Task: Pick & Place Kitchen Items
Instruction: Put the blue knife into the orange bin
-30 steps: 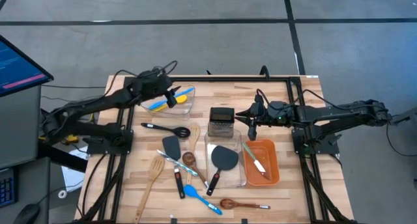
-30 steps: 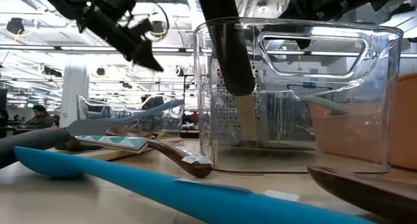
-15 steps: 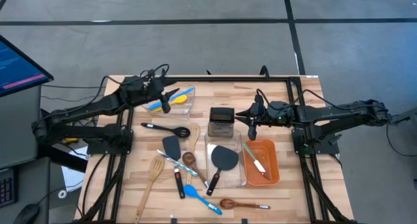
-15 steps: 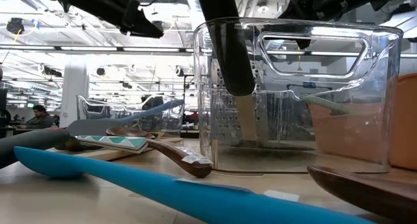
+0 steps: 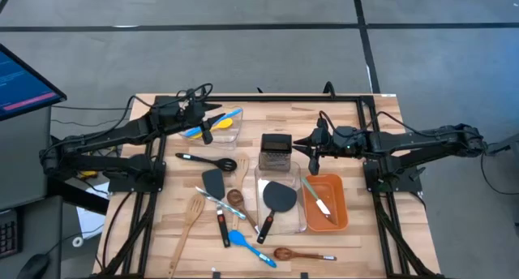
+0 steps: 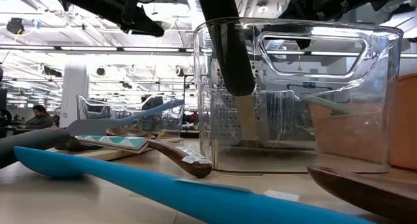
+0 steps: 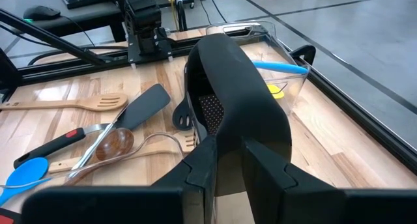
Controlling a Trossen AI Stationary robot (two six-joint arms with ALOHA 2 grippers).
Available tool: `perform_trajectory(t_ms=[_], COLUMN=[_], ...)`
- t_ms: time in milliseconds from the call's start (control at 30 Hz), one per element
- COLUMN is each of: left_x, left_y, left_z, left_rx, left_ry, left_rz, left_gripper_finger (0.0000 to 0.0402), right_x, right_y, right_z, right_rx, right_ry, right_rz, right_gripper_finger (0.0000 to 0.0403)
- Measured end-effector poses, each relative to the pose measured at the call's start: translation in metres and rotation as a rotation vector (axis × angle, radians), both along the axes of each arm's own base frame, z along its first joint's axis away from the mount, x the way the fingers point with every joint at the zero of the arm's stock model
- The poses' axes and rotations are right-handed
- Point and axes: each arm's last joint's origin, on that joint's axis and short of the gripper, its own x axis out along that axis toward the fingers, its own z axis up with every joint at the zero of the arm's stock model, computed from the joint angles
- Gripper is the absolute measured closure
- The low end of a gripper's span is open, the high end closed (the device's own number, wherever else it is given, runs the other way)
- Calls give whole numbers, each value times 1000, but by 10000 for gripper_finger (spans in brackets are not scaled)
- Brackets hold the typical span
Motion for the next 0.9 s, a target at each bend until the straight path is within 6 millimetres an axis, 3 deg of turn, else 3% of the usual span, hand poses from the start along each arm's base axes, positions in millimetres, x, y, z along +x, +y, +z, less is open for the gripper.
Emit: perform_trajectory(t_ms=[900], left_x=[0], left_y=[0], left_z=[0], left_rx=[-68], left_ry=[-38], left_rz=[13], left_gripper_finger=[275], right_x=[-1], right_y=[0], right_z=[-2], right_rx=[-2], right_ry=[21], right_rz=[1], right_gripper_finger=[340])
